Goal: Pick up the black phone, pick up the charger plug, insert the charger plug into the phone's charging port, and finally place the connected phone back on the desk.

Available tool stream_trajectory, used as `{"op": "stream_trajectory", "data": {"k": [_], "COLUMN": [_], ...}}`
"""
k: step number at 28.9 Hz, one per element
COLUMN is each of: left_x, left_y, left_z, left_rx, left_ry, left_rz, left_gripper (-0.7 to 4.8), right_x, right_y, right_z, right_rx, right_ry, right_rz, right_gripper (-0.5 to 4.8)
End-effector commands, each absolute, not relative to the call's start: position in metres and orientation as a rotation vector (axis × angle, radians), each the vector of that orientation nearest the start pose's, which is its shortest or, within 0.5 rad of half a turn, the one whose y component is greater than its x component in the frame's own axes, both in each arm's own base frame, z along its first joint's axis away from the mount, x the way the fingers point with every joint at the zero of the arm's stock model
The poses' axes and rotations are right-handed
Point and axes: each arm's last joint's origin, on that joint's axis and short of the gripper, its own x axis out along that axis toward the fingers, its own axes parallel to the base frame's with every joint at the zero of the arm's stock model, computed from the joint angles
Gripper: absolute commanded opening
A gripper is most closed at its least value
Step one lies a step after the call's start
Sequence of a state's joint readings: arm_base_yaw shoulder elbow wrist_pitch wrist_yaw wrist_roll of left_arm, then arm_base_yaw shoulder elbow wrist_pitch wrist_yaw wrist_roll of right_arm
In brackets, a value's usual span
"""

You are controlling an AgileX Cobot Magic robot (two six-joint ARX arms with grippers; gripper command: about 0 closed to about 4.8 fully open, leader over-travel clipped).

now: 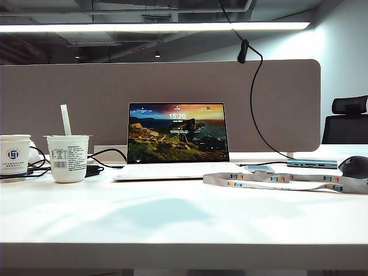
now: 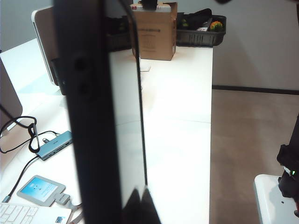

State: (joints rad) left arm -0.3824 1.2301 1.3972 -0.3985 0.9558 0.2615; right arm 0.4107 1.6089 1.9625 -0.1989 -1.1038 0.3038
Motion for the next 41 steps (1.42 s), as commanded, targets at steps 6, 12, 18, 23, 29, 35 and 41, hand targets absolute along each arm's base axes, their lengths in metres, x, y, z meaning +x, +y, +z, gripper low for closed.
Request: {"op": "stream_trajectory", "data": {"k": [6, 12, 18, 23, 29, 35, 41], "left_x": [0.223, 0.224, 0.226, 0.228, 0.23, 0.231, 0.231], "left_y": [-0.116, -0.116, -0.117, -0.117, -0.119, -0.119, -0.119], "left_z": [0.44, 0.441, 0.442, 0.444, 0.442, 0.442, 0.444], "left_rx": [0.162, 0.164, 0.169, 0.166, 0.164, 0.164, 0.159], "left_ry": [-0.016, -0.033, -0.051, -0.076, -0.073, -0.075, -0.086], "left_rz": [-1.363, -1.361, -1.36, -1.368, -1.376, -1.375, -1.374], "left_gripper": [-0.07, -0.07, -0.06, -0.07, -0.07, -0.07, -0.07], "right_x": [0.276, 0.276, 0.276, 0.275, 0.275, 0.275, 0.275], "right_y": [0.148, 0.148, 0.148, 0.148, 0.148, 0.148, 0.148], "right_z": [0.526, 0.527, 0.528, 0.529, 0.529, 0.529, 0.529], "right_rx": [0.158, 0.147, 0.141, 0.128, 0.129, 0.129, 0.13], "right_ry": [0.057, 0.033, 0.02, 0.008, 0.009, 0.011, 0.015], "right_rz": [1.623, 1.626, 1.628, 1.653, 1.653, 1.654, 1.658], "right_gripper": [-0.05, -0.05, -0.05, -0.05, -0.05, -0.05, -0.05]}}
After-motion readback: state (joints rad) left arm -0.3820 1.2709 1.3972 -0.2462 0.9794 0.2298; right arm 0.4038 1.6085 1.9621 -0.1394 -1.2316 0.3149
